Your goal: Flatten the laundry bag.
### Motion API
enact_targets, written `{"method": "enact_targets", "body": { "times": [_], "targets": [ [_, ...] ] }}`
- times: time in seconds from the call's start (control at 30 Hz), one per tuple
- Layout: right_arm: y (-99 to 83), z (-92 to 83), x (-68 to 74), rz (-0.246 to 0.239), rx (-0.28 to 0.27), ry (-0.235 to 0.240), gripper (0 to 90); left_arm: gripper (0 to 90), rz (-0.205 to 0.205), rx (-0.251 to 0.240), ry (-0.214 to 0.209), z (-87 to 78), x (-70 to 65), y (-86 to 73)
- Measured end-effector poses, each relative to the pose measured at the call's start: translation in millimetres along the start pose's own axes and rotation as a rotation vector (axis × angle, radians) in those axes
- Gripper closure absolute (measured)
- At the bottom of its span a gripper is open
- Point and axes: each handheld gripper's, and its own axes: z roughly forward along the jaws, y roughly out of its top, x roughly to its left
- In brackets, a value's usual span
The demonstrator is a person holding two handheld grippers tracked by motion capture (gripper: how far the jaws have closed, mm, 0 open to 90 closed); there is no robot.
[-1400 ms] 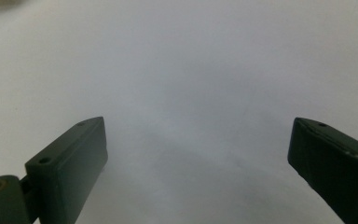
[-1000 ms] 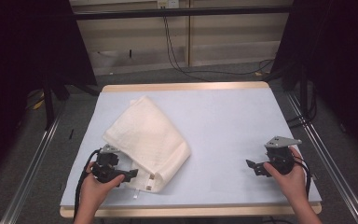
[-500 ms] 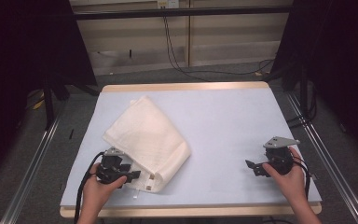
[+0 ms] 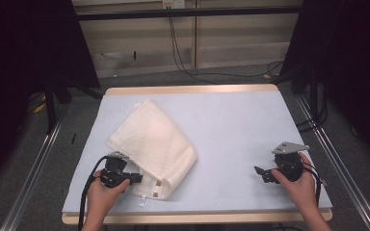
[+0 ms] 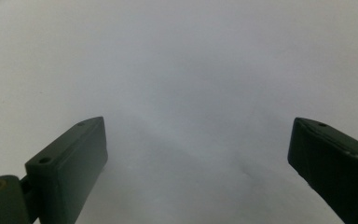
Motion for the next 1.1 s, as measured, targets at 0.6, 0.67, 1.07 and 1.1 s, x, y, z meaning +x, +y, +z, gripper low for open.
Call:
{"method": "enact_targets", "body": {
  "times": [0.6,0.67,1.07,1.1],
  "targets": [
    [-0.6,0.3,3.6,-0.001,0.01,0.022,4.3,88.2,-0.036,-0.075,-0.077,-7.1,-12.1,24.5],
    [-0.5,0.5,3.8,0.001,0.009,0.022,4.3,88.2,-0.032,-0.078,-0.085,-7.2,-16.1,29.3],
    [-0.4,0.7,6.2,-0.005,0.014,0.038,4.3,88.7,-0.023,-0.088,-0.081,-5.4,-28.0,49.1],
    [-0.4,0.7,6.2,-0.005,0.014,0.038,4.3,88.7,-0.023,-0.091,-0.085,-6.6,-29.3,50.9]
  ]
}}
